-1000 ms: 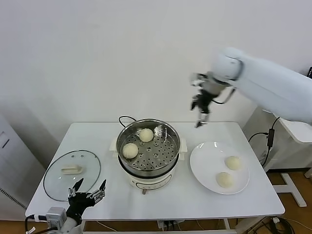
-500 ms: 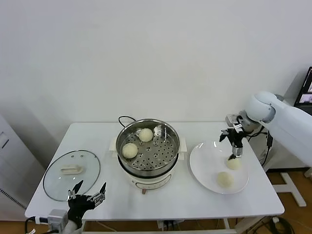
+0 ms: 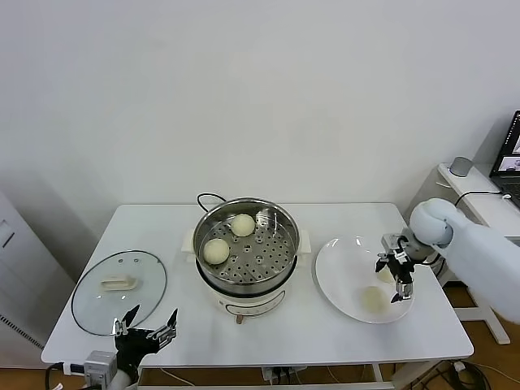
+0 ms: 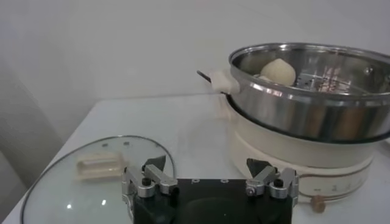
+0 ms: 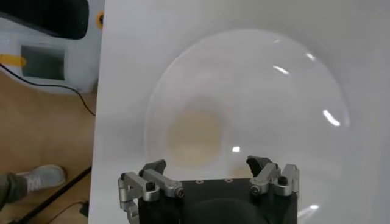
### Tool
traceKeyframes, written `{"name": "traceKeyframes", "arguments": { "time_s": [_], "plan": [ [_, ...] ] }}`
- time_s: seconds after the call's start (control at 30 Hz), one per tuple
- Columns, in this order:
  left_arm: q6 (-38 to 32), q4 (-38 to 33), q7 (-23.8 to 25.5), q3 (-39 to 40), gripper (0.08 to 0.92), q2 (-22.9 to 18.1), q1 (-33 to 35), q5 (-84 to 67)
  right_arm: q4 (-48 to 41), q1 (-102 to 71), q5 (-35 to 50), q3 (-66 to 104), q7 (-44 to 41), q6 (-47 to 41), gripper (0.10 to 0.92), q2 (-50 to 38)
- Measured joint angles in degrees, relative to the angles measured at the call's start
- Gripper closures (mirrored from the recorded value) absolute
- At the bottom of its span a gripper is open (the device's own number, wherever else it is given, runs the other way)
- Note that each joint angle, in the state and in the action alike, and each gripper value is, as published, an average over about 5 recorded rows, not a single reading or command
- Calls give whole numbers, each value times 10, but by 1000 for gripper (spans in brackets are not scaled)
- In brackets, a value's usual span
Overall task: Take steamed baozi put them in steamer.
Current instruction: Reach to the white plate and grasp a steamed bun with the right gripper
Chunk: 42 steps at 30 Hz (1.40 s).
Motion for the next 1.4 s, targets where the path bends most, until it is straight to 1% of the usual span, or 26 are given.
{"name": "traceKeyframes", "arguments": {
  "time_s": [0.53, 1.1, 1.2, 1.4],
  "plan": [
    [-1, 11, 1, 1, 177, 0, -6, 2, -21, -47, -38, 30, 16, 4, 203, 36],
    [-1, 24, 1, 1, 177, 0, -13, 2, -35, -57, -63, 37, 20, 5, 205, 49],
    [-1, 25, 1, 1, 177, 0, -14, 2, -36, -58, -65, 39, 20, 5, 247, 50],
    [0, 30, 1, 1, 177, 0, -18, 2, -38, -55, -64, 41, 19, 5, 409, 47]
  ]
}}
